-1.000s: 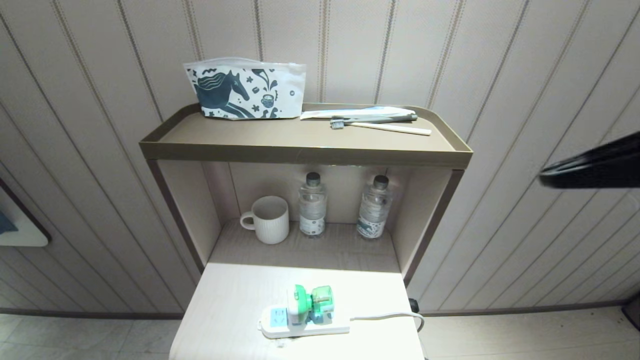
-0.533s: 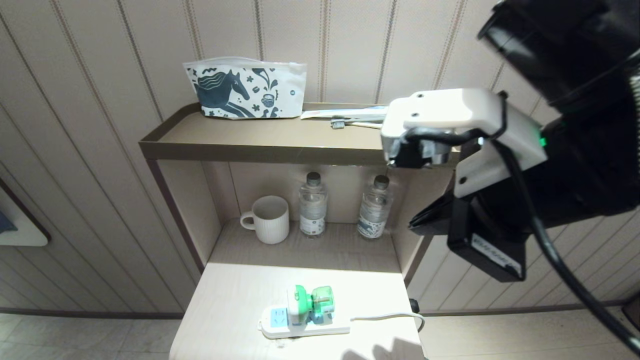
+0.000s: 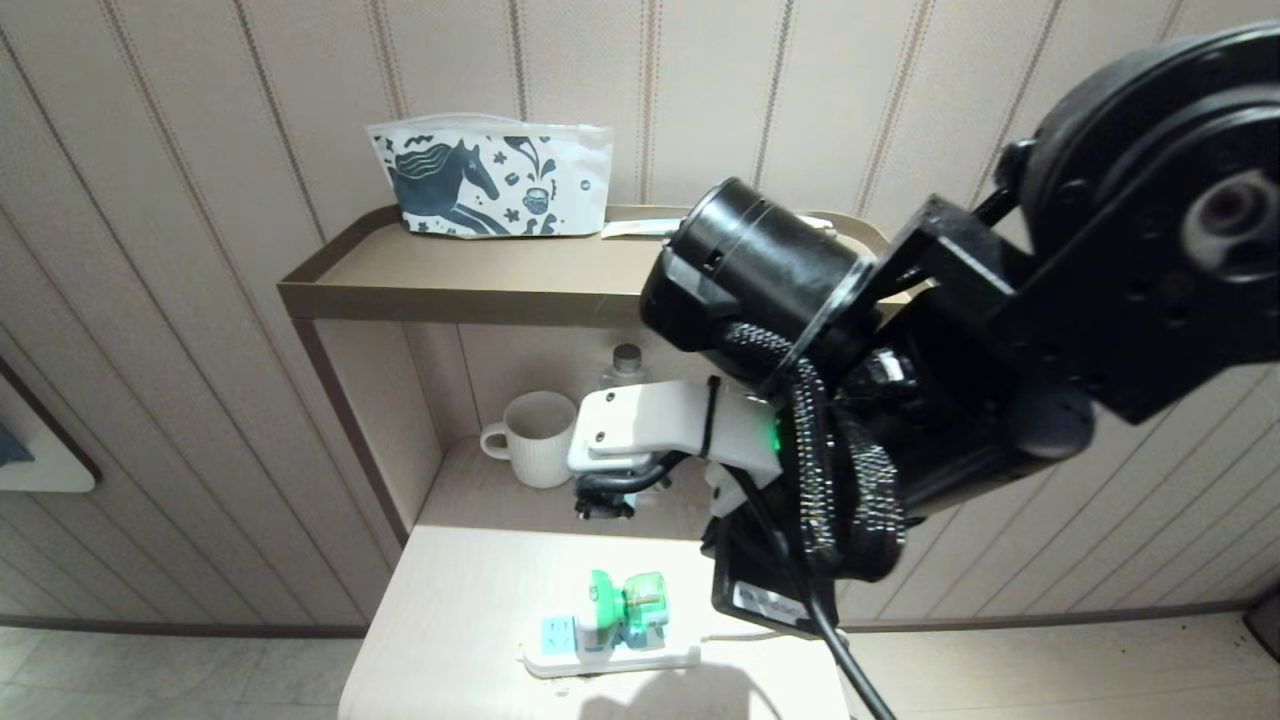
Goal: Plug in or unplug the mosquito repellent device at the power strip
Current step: Hold the socket with your left hand and unplug it with your right hand
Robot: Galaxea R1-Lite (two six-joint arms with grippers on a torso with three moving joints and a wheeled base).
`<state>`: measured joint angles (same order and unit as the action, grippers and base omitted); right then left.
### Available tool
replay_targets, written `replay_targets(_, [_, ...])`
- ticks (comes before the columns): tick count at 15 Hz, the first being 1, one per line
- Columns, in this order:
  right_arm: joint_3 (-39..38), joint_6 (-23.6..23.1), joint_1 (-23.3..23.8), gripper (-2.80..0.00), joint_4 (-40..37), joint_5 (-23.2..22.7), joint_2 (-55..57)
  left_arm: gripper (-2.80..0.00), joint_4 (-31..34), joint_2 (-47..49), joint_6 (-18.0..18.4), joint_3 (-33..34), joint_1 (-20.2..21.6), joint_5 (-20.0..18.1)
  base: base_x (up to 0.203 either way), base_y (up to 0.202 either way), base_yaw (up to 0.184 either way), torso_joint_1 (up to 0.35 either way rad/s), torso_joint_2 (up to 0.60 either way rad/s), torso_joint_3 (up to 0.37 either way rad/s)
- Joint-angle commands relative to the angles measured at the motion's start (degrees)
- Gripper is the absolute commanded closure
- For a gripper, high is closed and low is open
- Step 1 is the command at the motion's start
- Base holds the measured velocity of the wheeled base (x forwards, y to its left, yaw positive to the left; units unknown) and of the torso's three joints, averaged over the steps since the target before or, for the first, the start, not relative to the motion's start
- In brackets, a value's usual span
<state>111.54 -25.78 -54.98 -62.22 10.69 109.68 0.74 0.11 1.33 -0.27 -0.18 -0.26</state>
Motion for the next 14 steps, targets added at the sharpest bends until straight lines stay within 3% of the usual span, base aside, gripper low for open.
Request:
replay_targets(1, [0.3,-3.2,-0.1,0.00,3.0,0.1,3.4,0.00,0.1,0.0,0.0,0.0,0.0,0.0,0.000,0.000,0.000,0.000,0.00,0.000])
replay_targets(6, [0.3,-5.8,-1.4,0.00,4.1,0.0,6.9,0.00,0.1,0.0,-0.1,0.1,0.0,0.0,0.000,0.000,0.000,0.000,0.00,0.000])
replay_targets(7, [0.4,-7.0,-1.4,-0.83,4.1,0.0,7.3,0.00,0.1,0.0,-0.1,0.1,0.0,0.0,0.000,0.000,0.000,0.000,0.00,0.000])
replay_targets(8, [0.4,-7.8,-1.4,-2.80,4.3,0.0,8.0,0.00,0.1,0.0,-0.1,0.0,0.0,0.0,0.000,0.000,0.000,0.000,0.00,0.000])
replay_targets(14, [0.0,-8.3,-2.0,-2.80,3.8,0.2,9.7,0.00,0.1,0.0,-0.1,0.0,0.0,0.0,0.000,0.000,0.000,0.000,0.00,0.000])
